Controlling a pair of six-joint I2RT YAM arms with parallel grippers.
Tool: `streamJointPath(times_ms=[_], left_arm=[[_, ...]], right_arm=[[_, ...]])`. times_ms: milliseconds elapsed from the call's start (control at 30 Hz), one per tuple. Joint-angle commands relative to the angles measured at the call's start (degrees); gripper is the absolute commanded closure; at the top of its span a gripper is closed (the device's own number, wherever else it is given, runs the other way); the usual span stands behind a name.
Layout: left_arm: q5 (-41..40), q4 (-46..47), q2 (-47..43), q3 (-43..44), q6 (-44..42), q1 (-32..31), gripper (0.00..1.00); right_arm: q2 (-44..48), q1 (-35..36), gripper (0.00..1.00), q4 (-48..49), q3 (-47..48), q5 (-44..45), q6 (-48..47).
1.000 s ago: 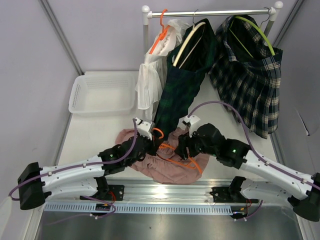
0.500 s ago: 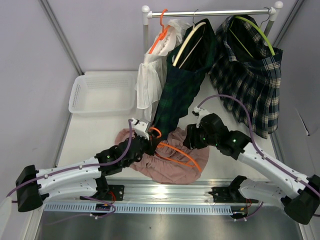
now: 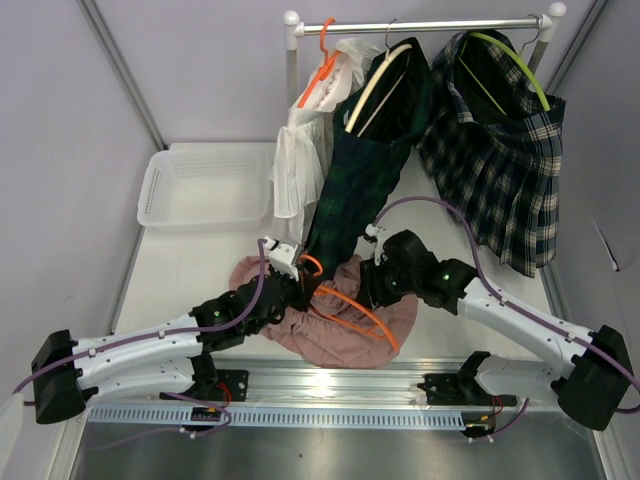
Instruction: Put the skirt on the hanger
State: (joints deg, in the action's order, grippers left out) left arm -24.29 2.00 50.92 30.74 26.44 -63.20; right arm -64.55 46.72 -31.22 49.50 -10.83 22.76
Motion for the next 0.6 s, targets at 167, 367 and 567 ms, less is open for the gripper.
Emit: streamJointPath(times_ms=[167,367,567], left_arm=[[-1.0,1.5,-1.3,0.8,-1.3,0.3,1.0],[-1.0,1.2,-1.7,1.0,-1.4,0.3,1.0],[-1.2,1.0,-2.2,0.5,-1.3,0.3,1.0]], right_arm=[[-3.9,1.7,0.59,2.0,0.2,2.1,-1.1],[-5.7,2.3,0.59,2.2,0.8,4.7,-0.6],[-6.8,3.1,0.52,3.5,0.8,7.1,0.3]])
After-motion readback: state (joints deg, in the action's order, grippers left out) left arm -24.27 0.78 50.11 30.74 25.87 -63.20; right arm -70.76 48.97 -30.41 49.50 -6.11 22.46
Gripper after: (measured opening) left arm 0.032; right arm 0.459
